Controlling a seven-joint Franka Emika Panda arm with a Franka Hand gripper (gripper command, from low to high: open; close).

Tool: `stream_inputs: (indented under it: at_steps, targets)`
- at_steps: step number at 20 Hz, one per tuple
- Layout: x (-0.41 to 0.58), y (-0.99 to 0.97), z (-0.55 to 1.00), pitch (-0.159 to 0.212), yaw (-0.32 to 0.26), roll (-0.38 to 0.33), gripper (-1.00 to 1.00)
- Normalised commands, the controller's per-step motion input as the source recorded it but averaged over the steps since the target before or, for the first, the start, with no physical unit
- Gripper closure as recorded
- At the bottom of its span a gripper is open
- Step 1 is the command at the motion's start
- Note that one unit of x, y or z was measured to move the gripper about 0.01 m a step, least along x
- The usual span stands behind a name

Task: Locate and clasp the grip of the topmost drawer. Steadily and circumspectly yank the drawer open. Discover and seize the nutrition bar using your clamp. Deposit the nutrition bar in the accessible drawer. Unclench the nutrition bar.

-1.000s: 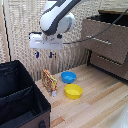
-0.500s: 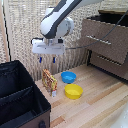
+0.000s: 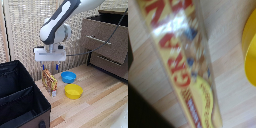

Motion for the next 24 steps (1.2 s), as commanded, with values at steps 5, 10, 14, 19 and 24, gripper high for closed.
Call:
stream_inputs:
  at_steps: [5,10,14,19,24]
  targets:
    - [0.159,0.01,-0.17,0.062,0.282,-0.166,-1.00]
    - [0.161,0.15,-0.06,0.078,0.228,-0.137,-1.00]
    - [0.066,0.26,0.00,0.062,0.147,-0.168,-1.00]
    - [0.021,0.17,-0.03,0.016,0.082,-0.048,1.00]
    - [0.010,0.01,-0.02,0.000,0.042,0.000,1.00]
